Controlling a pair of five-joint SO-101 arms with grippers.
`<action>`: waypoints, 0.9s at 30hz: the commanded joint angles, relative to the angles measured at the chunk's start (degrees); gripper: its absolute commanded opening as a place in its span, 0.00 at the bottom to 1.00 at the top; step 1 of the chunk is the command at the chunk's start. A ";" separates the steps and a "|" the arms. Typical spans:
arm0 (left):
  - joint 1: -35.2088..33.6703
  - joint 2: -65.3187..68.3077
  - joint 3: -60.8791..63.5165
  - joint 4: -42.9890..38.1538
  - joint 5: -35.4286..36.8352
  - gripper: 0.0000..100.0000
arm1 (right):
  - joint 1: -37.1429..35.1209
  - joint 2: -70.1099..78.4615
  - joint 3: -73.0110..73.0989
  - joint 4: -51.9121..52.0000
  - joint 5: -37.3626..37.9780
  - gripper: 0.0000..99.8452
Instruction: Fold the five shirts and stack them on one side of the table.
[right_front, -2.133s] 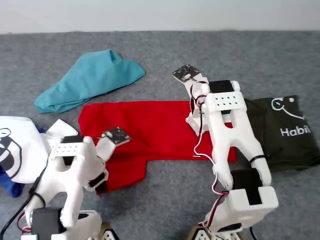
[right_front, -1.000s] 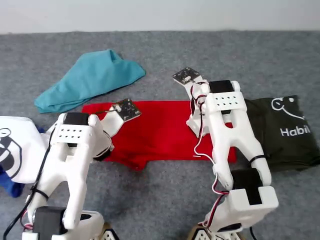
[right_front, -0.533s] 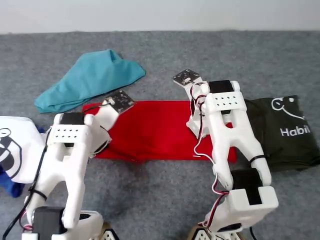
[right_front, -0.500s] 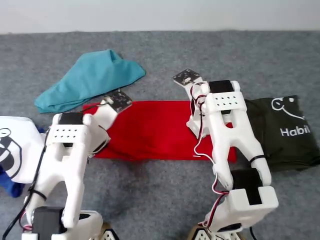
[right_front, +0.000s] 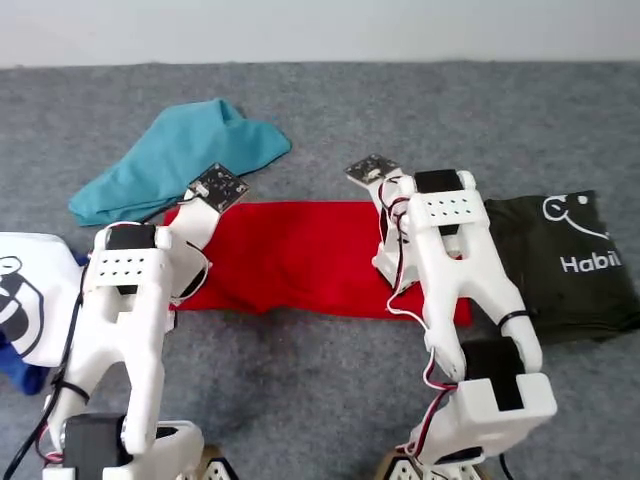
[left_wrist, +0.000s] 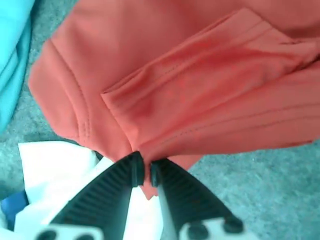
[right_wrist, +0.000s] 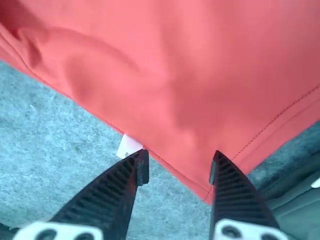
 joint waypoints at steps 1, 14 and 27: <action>-0.18 -0.53 -1.89 -0.88 1.41 0.07 | -0.48 -2.86 -0.09 -0.22 -0.35 0.20; -0.35 -0.53 -7.60 -2.29 14.51 0.27 | -0.48 -2.86 0.18 0.31 -0.35 0.20; -0.53 24.35 -22.73 -2.02 28.84 0.27 | -0.48 -2.95 0.18 0.40 -0.53 0.20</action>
